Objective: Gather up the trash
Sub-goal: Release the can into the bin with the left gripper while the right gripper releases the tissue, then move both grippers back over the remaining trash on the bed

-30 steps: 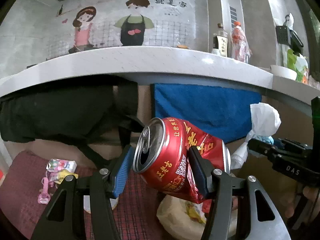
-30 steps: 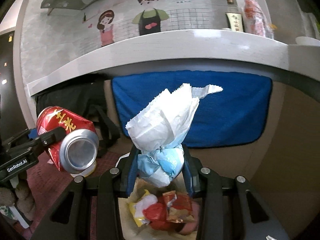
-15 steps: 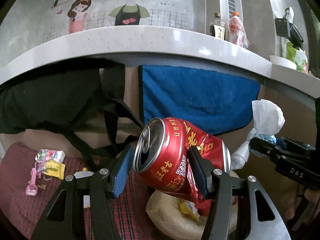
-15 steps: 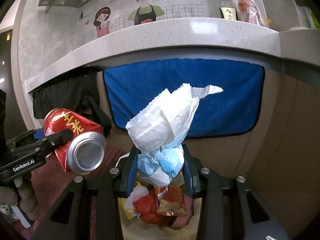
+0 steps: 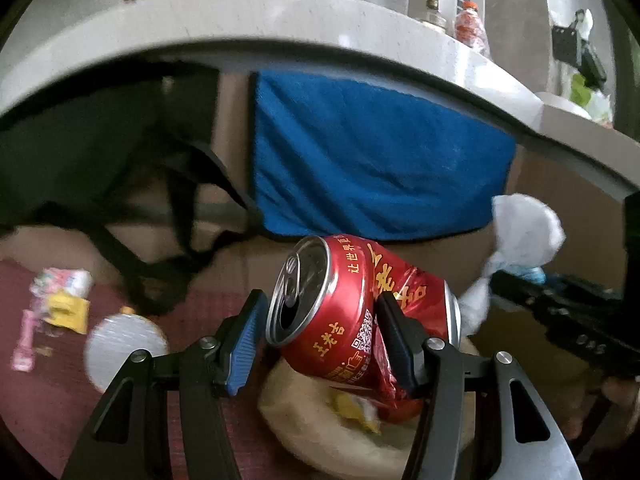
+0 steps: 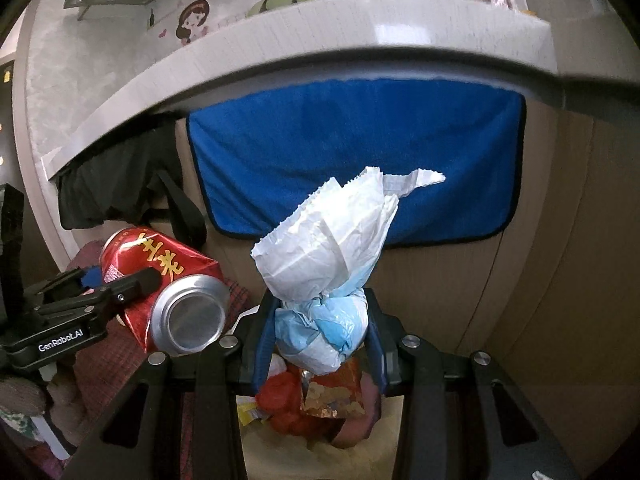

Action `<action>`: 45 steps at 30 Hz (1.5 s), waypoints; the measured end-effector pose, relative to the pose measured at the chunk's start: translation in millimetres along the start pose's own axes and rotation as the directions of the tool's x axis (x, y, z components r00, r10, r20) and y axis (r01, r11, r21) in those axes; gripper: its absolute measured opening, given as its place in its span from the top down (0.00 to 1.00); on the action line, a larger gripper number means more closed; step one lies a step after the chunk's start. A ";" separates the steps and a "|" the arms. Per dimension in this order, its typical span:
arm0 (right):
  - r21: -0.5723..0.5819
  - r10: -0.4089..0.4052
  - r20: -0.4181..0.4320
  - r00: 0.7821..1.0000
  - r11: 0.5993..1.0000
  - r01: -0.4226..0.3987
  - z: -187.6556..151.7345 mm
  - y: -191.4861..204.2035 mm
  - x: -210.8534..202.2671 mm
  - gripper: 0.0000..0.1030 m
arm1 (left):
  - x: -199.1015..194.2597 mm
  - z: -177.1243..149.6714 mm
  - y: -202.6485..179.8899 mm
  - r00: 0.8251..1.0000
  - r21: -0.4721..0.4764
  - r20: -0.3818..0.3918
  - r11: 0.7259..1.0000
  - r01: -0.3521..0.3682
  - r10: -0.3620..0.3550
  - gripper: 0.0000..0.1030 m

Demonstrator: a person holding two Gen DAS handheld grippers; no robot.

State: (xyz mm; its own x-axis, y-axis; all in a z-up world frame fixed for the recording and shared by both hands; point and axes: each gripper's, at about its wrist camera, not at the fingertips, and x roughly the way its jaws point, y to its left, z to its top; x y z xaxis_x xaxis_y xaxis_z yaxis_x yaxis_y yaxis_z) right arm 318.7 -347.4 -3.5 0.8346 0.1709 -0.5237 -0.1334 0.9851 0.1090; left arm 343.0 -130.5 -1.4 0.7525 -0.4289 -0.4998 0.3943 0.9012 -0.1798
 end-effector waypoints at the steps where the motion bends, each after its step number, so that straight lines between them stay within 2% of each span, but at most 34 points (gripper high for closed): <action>1: 0.003 0.006 -0.010 1.000 1.000 -0.006 -1.1 -1.1 2.8 0.62 | 4.6 -1.3 2.4 0.999 -0.012 -0.013 0.999 0.043 -0.043 0.44; 3: 0.004 0.014 -0.051 0.999 1.000 -0.014 -4.2 -2.6 13.3 0.48 | 14.9 -4.0 7.2 0.995 -0.033 -0.049 0.996 0.081 -0.083 0.44; 4: 0.007 0.014 -0.063 0.998 1.000 -0.014 -6.6 -3.7 18.1 0.46 | 18.0 -5.3 9.0 0.994 -0.042 -0.061 0.995 0.089 -0.091 0.42; 6: 0.017 0.007 -0.074 0.997 1.000 -0.006 -9.8 -6.0 23.5 0.45 | 24.5 -8.3 13.4 0.992 -0.059 -0.086 0.994 0.091 -0.096 0.39; 11: 0.073 0.010 -0.087 0.996 0.997 -0.003 -12.8 -14.7 26.4 0.45 | 26.2 -10.4 32.2 0.990 -0.135 -0.106 0.988 0.075 -0.090 0.37; 17: 0.056 0.004 -0.065 0.998 0.998 0.000 -8.0 -2.2 20.5 0.45 | 3.9 -8.8 61.9 0.997 -0.171 -0.076 0.985 -0.017 0.004 0.37; 23: 0.014 0.035 -0.030 0.999 0.999 -0.034 2.2 30.5 18.0 0.45 | -30.3 -10.1 101.6 0.993 -0.203 -0.042 0.973 -0.113 0.106 0.37; 32: -0.017 0.138 0.020 0.990 0.990 -0.138 19.7 96.6 31.0 0.45 | -82.4 -14.2 175.0 0.971 -0.266 -0.013 0.935 -0.234 0.239 0.37; 38: -0.054 0.203 -0.007 0.979 0.978 -0.203 21.1 144.6 49.0 0.45 | -111.0 -30.1 227.7 0.951 -0.323 -0.022 0.898 -0.299 0.308 0.37; 45: -0.077 0.264 -0.079 0.961 0.960 -0.270 17.9 198.5 84.4 0.45 | -133.1 -48.4 281.4 0.931 -0.352 -0.053 0.866 -0.356 0.361 0.35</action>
State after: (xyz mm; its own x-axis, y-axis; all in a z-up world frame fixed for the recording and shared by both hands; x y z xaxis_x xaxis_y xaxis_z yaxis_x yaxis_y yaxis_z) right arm 372.2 -137.8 -10.9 0.7247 0.4264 -0.5413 -0.3948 0.9008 0.1809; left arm 328.2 183.1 -26.4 0.8151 -0.0704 -0.5751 -0.1120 0.9547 -0.2756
